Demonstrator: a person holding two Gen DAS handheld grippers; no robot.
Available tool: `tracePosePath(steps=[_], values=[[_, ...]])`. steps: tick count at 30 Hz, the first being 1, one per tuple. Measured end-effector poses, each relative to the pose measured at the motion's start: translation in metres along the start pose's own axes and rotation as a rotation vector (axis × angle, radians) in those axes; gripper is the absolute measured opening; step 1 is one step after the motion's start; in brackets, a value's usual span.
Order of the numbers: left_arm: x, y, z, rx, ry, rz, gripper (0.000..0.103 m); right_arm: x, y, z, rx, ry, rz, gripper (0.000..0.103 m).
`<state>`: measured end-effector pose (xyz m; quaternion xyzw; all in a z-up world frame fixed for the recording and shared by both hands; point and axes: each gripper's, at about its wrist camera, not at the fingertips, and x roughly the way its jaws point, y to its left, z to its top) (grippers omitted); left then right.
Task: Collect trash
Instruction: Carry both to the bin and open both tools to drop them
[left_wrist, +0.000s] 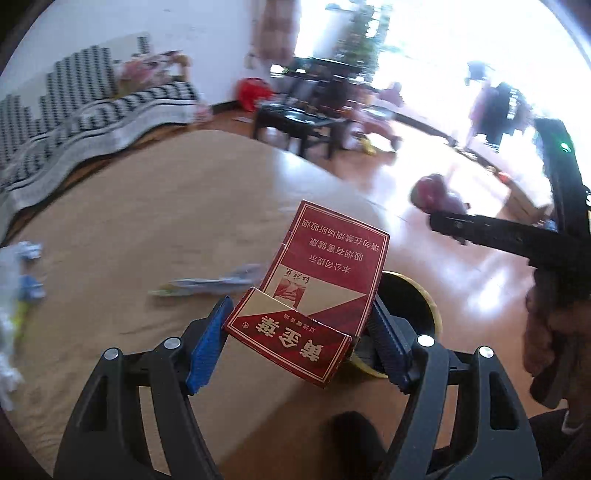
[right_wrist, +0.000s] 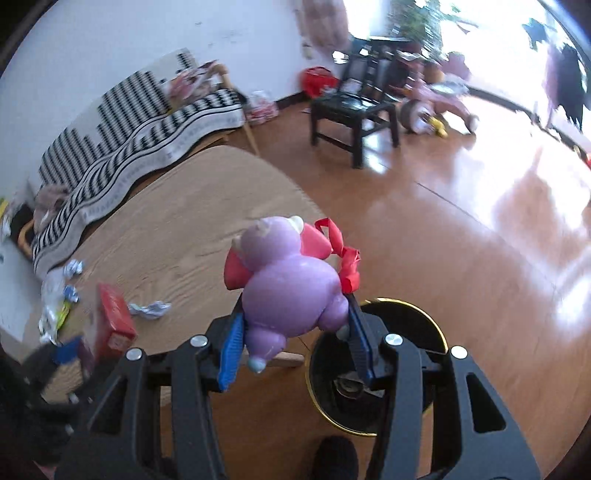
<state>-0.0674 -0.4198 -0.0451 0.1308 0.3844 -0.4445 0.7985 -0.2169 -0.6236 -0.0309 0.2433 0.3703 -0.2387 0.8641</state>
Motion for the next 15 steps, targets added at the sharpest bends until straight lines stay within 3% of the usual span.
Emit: tracePosePath(steps=[6, 10, 15], values=[[0.056, -0.059, -0.007, 0.031, 0.086, -0.119, 0.071, 0.008, -0.067, -0.013, 0.120, 0.081, -0.056, 0.049], [0.093, -0.084, -0.013, 0.072, 0.144, -0.131, 0.071, 0.021, -0.090, -0.021, 0.151, 0.139, -0.090, 0.050], [0.121, -0.087, -0.010, 0.066, 0.181, -0.144, 0.071, 0.026, -0.095, -0.023, 0.155, 0.157, -0.103, 0.050]])
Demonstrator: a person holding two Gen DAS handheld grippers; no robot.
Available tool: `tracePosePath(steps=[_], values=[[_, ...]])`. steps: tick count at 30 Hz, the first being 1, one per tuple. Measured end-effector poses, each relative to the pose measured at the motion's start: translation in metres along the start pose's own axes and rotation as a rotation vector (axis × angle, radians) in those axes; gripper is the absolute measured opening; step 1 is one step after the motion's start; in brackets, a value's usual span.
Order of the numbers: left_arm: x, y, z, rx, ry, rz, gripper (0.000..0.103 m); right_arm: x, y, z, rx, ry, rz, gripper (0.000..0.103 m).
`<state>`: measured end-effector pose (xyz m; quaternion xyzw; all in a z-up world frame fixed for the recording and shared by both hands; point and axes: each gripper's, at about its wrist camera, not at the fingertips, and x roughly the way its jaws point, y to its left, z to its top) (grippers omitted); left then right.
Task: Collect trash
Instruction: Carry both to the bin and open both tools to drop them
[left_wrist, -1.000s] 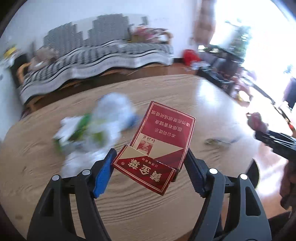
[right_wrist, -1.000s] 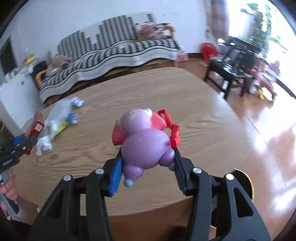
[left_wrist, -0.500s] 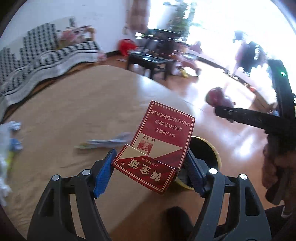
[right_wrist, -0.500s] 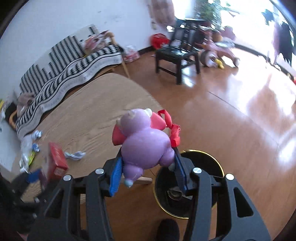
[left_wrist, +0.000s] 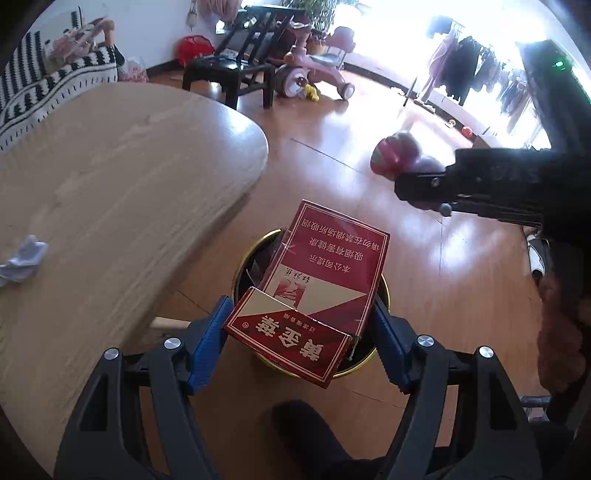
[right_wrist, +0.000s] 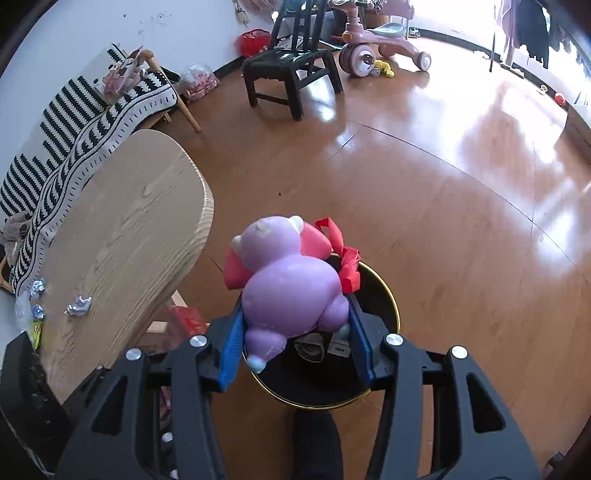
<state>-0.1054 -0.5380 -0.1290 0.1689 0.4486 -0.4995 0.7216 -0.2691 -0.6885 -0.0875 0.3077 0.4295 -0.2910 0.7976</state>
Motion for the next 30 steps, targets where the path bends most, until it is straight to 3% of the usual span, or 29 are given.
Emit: tracePosePath(steps=[13, 15, 17, 20, 25, 30], values=[[0.028, -0.004, 0.000, -0.001, 0.037, -0.010, 0.071, 0.010, -0.002, 0.007, -0.002, 0.014, -0.019, 0.052], [0.031, -0.008, 0.001, 0.003, 0.039, -0.004, 0.075, 0.009, -0.002, 0.007, -0.002, 0.012, -0.026, 0.057], [0.031, -0.012, 0.001, 0.001, 0.027, -0.014, 0.088, 0.008, -0.004, 0.007, 0.005, 0.002, -0.032, 0.063], [0.030, -0.017, 0.002, 0.012, 0.015, -0.028, 0.089, 0.005, -0.006, 0.009, 0.012, -0.011, -0.031, 0.067], [0.019, -0.021, 0.002, 0.036, 0.000, -0.020, 0.090, 0.002, 0.002, 0.009, 0.000, -0.021, -0.025, 0.070], [-0.018, -0.006, 0.002, 0.019, -0.049, 0.014, 0.093, -0.011, 0.031, 0.011, -0.047, -0.080, -0.003, 0.076]])
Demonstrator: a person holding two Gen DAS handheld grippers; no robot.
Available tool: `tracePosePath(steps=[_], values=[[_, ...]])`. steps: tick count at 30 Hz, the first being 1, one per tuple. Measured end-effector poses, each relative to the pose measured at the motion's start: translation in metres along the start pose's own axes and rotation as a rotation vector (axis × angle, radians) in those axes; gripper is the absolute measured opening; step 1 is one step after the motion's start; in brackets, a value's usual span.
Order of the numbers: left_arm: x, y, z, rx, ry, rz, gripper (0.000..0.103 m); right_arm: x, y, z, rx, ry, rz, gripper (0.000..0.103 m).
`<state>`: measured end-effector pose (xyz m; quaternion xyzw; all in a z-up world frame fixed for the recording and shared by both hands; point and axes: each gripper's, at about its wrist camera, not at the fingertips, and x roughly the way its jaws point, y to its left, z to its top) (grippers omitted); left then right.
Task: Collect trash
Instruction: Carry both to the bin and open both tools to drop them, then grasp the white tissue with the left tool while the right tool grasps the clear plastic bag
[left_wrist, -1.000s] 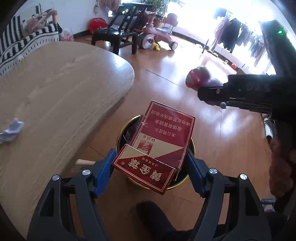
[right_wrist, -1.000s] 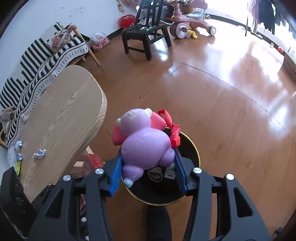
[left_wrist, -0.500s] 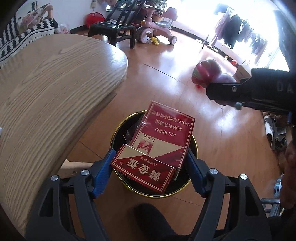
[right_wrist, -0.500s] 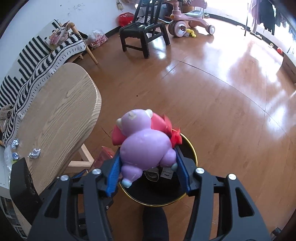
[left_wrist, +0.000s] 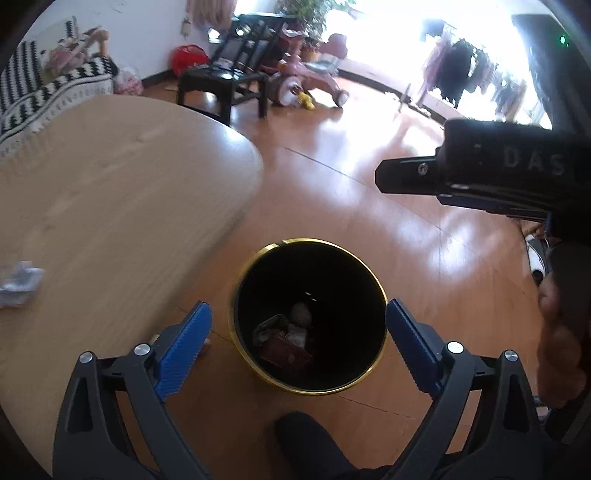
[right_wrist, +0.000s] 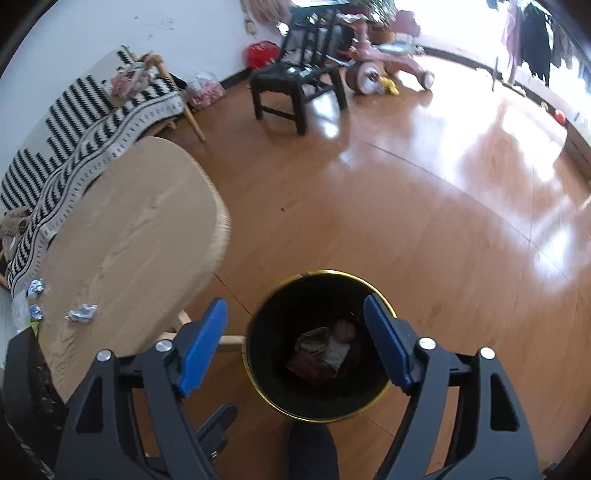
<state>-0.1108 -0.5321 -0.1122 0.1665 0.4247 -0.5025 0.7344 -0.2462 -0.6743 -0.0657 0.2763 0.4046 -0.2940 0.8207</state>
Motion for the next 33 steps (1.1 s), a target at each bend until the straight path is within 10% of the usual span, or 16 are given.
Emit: tracePosePath(steps=[9, 22, 33], values=[[-0.116, 0.101, -0.026, -0.103, -0.098, 0.219, 0.095, -0.032, 0.128, -0.009, -0.172, -0.103, 0.169, 0.082], [-0.283, 0.275, -0.143, -0.394, -0.147, 0.583, 0.096, -0.037, 0.373, -0.088, -0.504, -0.056, 0.381, 0.083], [-0.324, 0.355, -0.196, -0.565, -0.149, 0.606, 0.096, -0.021, 0.469, -0.134, -0.596, 0.006, 0.447, 0.083]])
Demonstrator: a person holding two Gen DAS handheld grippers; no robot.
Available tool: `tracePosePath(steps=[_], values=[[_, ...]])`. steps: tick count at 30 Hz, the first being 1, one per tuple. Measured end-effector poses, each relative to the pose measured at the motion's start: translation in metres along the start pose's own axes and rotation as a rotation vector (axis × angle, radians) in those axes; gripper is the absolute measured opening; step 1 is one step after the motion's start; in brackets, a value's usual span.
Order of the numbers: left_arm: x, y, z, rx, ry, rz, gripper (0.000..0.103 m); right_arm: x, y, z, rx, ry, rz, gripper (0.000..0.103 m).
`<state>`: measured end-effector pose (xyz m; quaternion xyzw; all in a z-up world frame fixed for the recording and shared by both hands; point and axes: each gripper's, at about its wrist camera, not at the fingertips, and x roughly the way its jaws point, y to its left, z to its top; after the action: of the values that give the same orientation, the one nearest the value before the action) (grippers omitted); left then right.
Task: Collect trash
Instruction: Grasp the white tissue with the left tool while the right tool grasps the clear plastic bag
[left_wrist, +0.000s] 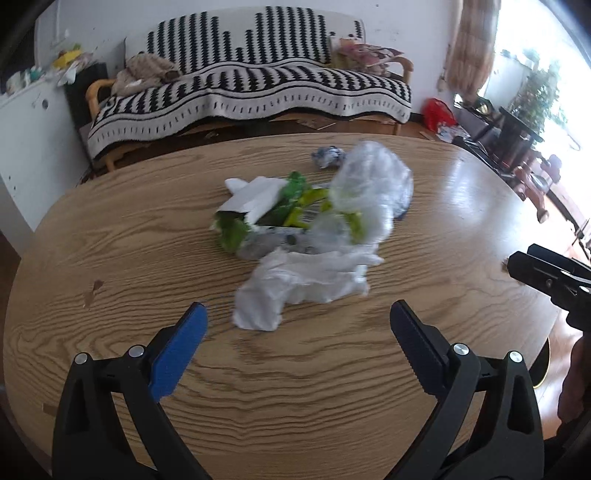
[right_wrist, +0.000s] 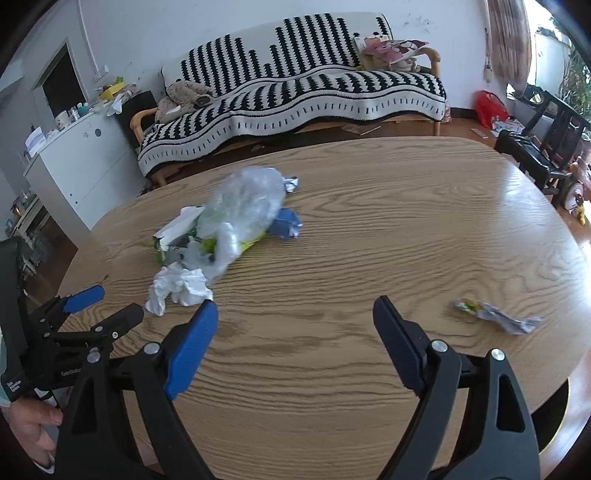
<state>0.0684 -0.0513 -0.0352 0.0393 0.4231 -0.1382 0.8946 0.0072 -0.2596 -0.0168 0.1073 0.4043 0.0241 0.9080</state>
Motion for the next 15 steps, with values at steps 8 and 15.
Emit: tracePosePath(steps=[8, 15], values=[[0.021, 0.011, -0.002, 0.026, 0.016, 0.025, 0.096, 0.022, 0.004, 0.004, 0.013, 0.033, 0.020, 0.083], [0.063, 0.010, 0.001, -0.015, 0.044, -0.021, 0.096, 0.035, 0.010, 0.010, 0.012, 0.043, 0.037, 0.083]])
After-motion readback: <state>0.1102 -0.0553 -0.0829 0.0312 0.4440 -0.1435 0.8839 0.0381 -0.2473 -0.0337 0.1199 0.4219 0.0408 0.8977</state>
